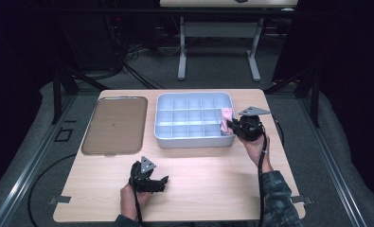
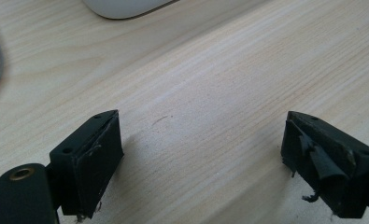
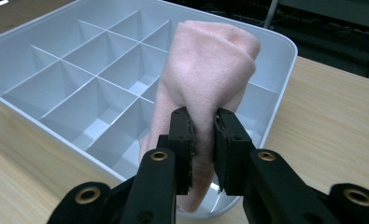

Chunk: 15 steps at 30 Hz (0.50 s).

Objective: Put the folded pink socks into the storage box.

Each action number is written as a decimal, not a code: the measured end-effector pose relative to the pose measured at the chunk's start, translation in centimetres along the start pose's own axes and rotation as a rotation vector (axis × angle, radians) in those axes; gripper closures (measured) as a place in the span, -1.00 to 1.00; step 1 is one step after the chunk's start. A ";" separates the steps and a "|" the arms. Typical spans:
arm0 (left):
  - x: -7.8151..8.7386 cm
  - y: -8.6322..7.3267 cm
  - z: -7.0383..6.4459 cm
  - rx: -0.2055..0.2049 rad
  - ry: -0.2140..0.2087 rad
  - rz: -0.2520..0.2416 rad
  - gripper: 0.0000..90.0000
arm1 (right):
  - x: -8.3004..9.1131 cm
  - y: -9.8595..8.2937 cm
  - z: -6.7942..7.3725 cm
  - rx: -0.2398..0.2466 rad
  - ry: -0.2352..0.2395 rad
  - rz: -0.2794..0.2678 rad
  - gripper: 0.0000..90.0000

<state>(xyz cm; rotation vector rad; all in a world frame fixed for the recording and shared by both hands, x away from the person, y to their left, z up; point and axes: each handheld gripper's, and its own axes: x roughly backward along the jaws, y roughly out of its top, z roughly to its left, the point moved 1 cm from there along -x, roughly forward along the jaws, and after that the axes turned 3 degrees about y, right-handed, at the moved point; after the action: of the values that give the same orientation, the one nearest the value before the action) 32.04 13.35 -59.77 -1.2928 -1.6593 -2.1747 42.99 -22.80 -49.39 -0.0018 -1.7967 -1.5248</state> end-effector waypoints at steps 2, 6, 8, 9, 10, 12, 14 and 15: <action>0.0 0.0 0.0 0.000 0.000 0.000 -0.73 | -0.4 -0.1 0.0 0.005 -0.012 0.011 0.74; 0.0 0.0 0.0 0.000 0.000 0.000 -0.73 | -0.9 -0.2 -0.2 0.012 -0.021 0.031 0.74; 0.0 0.0 0.0 0.000 0.000 0.000 -0.73 | -1.3 -0.3 -0.1 0.018 -0.032 0.035 0.74; 0.0 0.0 0.0 0.000 0.000 0.000 -0.73 | -1.4 -0.3 -0.1 0.021 -0.036 0.034 0.74; 0.0 0.0 0.0 0.000 0.000 0.000 -0.73 | -1.5 -0.3 -0.1 0.020 -0.035 0.035 0.74; 0.0 0.0 0.0 0.000 0.000 0.000 -0.73 | -1.7 -0.4 0.0 0.029 -0.038 0.047 0.74; 0.0 0.0 0.0 0.000 0.000 0.000 -0.73 | -1.8 -0.5 0.0 0.039 -0.053 0.059 0.74; 0.0 0.0 0.0 -0.001 0.000 0.001 -0.73 | -1.8 -0.5 0.0 0.044 -0.055 0.066 0.74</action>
<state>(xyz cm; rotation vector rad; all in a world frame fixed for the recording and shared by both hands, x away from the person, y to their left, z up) 32.04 13.35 -59.76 -1.2930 -1.6583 -2.1750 44.06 -22.12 -50.81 -0.0816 -1.8555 -1.4513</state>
